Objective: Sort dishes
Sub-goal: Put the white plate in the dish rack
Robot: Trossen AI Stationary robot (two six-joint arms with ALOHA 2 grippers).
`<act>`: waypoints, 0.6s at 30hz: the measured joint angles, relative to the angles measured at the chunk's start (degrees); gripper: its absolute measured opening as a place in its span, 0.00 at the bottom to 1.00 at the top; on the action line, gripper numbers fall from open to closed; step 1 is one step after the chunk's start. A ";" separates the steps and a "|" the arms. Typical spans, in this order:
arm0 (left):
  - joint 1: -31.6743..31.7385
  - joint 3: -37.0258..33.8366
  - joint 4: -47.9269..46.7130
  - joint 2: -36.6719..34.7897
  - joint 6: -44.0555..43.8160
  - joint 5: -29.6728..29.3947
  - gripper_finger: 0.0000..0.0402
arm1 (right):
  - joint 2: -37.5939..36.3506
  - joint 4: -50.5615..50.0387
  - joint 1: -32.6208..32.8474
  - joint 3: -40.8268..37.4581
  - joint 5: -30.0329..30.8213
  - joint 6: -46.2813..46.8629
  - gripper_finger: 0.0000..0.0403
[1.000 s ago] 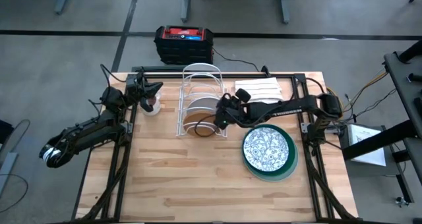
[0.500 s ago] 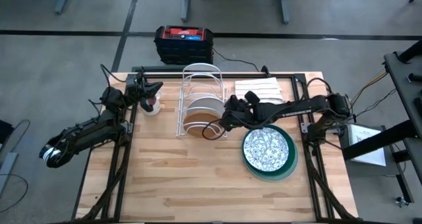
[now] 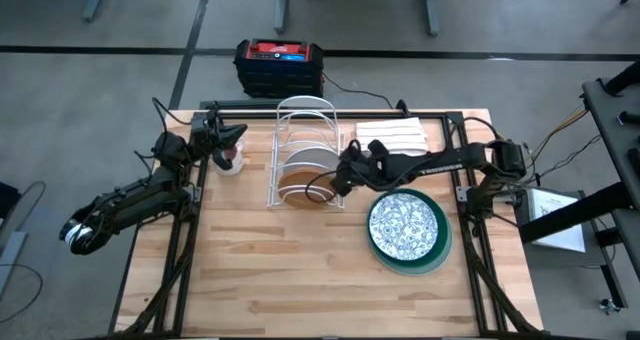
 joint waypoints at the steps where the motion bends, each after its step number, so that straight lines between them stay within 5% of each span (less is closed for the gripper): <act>1: 0.00 0.00 -0.02 0.00 0.00 0.00 0.00 | 0.00 1.15 0.03 -0.13 -0.04 -0.44 0.00; 18: 0.00 0.00 0.00 0.00 -0.02 0.00 0.00 | 0.00 12.28 -0.02 0.07 -1.11 -7.52 0.00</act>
